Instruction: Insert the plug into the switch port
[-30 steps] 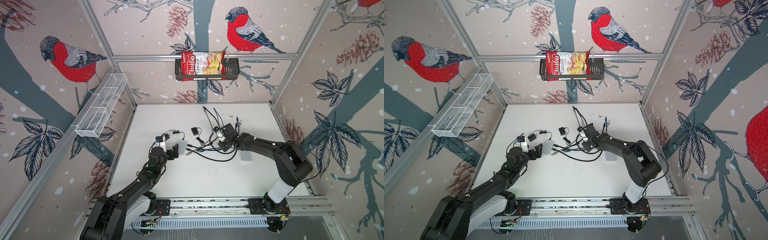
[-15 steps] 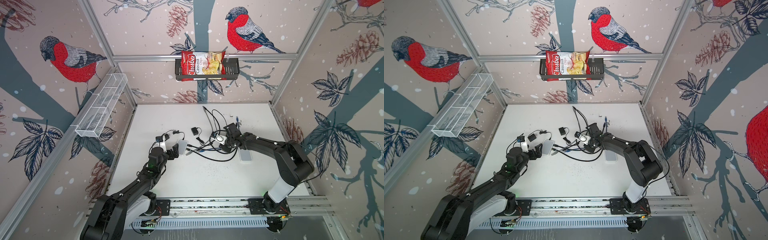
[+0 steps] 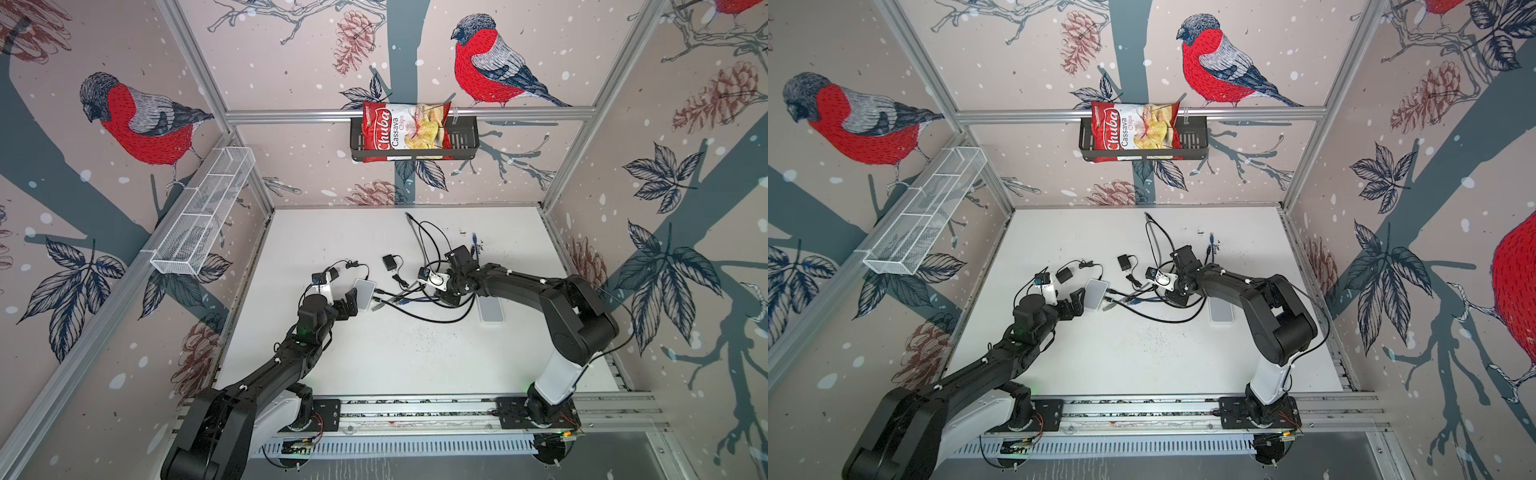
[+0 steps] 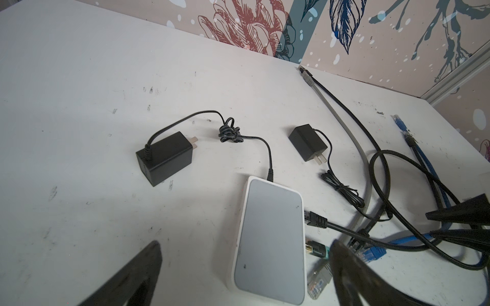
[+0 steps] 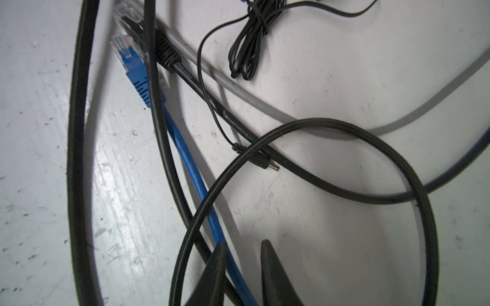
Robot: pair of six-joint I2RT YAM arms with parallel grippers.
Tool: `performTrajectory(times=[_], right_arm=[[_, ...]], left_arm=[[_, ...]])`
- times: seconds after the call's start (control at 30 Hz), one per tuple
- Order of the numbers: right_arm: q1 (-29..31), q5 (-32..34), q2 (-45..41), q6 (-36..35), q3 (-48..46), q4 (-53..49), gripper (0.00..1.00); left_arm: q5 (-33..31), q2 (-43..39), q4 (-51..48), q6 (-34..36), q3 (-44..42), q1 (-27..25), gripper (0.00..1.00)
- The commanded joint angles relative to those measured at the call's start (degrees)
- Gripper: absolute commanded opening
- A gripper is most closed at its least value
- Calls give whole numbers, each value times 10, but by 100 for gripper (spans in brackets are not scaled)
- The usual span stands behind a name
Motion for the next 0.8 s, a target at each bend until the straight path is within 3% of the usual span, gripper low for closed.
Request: performTrajectory(times=[0.0, 0.57, 0.67, 0.77], right_arm=[[-1, -17, -13, -12, -4, -2, 27], [5, 13, 34, -26, 7, -10, 27], [10, 40, 48, -30, 15, -12, 21], [12, 57, 47, -39, 23, -22, 8]], left_arm=[[-9, -1, 18, 0, 2, 0, 97], [-7, 3, 18, -1, 3, 1, 97], [-8, 3, 18, -1, 3, 1, 97], [-8, 2, 18, -1, 2, 0, 97]])
